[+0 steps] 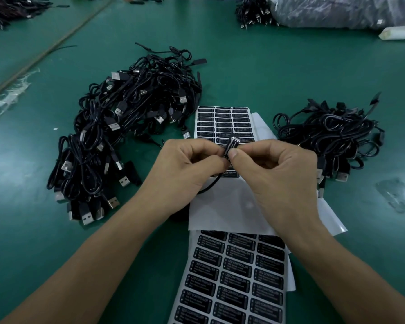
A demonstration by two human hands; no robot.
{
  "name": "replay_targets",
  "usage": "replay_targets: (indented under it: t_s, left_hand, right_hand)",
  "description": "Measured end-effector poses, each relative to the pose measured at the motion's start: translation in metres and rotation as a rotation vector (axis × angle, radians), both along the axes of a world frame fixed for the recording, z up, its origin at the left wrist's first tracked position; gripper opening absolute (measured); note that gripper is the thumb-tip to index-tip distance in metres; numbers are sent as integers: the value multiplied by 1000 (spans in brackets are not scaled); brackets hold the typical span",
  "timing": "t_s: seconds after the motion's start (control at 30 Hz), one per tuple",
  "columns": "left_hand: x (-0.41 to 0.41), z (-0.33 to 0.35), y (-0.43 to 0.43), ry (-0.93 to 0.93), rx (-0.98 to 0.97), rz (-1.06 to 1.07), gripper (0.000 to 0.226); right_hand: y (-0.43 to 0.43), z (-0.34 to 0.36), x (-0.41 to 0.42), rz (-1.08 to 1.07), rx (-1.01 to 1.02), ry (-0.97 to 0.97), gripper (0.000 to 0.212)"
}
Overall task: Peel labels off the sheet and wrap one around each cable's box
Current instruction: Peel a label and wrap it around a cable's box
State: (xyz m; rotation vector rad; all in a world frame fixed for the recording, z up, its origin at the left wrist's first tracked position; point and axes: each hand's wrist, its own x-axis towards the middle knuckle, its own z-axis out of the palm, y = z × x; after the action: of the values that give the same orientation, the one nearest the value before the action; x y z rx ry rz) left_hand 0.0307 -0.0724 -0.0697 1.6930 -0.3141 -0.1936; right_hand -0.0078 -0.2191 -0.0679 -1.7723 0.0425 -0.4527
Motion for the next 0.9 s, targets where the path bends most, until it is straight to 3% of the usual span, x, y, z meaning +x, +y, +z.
replay_targets:
  t_s: [0.27, 0.43, 0.57, 0.9]
  left_hand:
    - [1, -2, 1, -13, 23, -8, 14]
    - [1, -2, 1, -16, 18, -4, 14]
    - [1, -2, 0, -33, 18, -25, 13]
    - [1, -5, 0, -131, 35, -34, 16]
  right_hand:
    - [0, -2, -1, -37, -22, -2, 13]
    - [-4, -5, 2, -78, 57, 24, 33]
    - [-3, -8, 4, 12, 124, 28, 35]
    - [-5, -9, 9, 117, 157, -47, 13]
